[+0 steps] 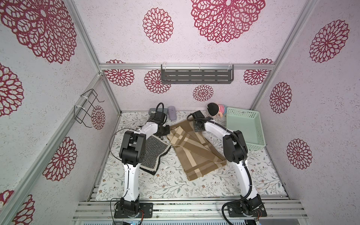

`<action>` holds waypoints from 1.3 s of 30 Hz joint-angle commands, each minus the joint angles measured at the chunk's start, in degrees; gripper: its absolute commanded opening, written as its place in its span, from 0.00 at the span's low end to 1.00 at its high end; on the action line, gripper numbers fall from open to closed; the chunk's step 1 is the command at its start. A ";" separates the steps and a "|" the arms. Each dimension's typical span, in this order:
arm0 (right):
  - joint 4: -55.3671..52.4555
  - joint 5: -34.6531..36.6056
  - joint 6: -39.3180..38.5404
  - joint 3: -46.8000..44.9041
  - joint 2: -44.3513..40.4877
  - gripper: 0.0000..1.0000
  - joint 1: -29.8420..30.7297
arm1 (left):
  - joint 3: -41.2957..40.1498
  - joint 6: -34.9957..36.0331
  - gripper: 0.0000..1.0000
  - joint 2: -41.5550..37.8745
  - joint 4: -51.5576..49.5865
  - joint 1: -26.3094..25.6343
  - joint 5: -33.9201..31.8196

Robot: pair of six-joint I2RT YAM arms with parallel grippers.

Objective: Roll up the scarf and place it into the basket
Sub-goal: Flatten out the scarf at the center of the board.

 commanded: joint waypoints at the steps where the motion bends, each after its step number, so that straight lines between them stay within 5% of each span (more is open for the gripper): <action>1: -2.29 1.11 -0.19 1.61 0.09 0.11 -3.54 | -1.46 -0.34 0.00 -2.71 -0.63 0.66 -1.90; 9: -2.85 -2.80 -0.39 -0.01 -2.99 0.44 -6.44 | -2.51 -0.70 0.00 -2.95 -0.10 0.84 -1.62; 13: -0.76 -5.21 0.09 -6.28 -8.94 0.48 -4.06 | -2.37 -1.25 0.00 -2.99 0.07 0.80 -1.24; 21: 10.32 -10.05 8.15 -19.68 -18.44 0.47 10.82 | -5.89 -3.56 0.00 -5.15 3.50 0.78 0.08; 27: 15.00 -11.24 17.58 -12.47 -10.77 0.47 17.50 | -7.43 -5.40 0.00 -5.59 5.83 0.79 1.55; 39: 7.58 -8.12 26.50 4.78 3.26 0.53 19.07 | -8.51 -5.15 0.00 -6.17 6.50 0.95 2.23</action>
